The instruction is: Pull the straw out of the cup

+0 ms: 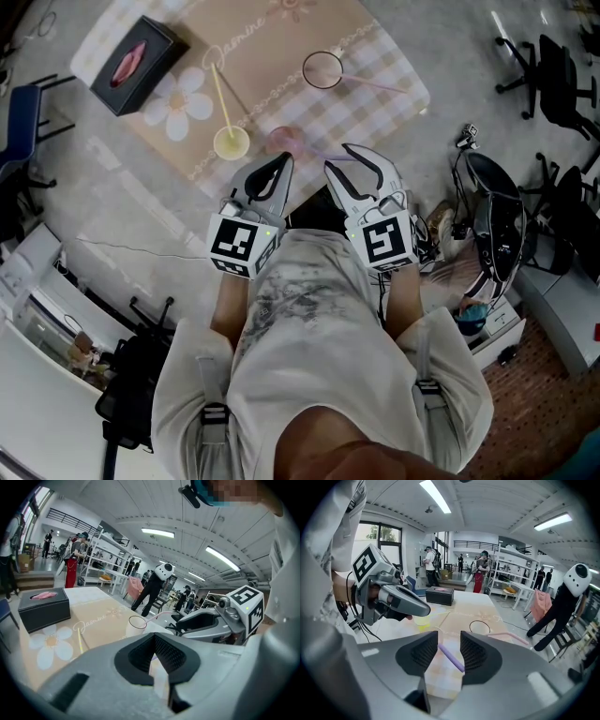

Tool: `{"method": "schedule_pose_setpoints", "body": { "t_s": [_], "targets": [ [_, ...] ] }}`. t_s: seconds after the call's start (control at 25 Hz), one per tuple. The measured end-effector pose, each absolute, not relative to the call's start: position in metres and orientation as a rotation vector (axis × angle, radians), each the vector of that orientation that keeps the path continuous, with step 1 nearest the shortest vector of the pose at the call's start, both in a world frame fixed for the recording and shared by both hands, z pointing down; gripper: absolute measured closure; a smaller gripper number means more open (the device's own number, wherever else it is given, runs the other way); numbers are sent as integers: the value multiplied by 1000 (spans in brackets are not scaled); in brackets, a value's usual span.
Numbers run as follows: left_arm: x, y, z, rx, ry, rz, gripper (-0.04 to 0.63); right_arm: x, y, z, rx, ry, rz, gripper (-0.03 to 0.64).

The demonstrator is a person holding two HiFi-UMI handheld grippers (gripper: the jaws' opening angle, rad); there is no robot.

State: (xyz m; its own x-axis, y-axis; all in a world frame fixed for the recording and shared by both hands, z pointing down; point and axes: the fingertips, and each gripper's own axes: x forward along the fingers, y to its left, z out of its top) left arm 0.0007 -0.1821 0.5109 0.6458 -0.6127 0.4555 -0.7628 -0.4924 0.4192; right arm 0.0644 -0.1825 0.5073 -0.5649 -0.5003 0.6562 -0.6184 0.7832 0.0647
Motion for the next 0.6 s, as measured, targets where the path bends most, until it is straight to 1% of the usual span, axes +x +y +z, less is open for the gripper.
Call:
{"method": "schedule_pose_setpoints", "body": {
  "t_s": [0.6],
  "targets": [
    [0,-183,514,2255,-1068,335,591,64,-179,522,778,-2260,227,451]
  ]
}}
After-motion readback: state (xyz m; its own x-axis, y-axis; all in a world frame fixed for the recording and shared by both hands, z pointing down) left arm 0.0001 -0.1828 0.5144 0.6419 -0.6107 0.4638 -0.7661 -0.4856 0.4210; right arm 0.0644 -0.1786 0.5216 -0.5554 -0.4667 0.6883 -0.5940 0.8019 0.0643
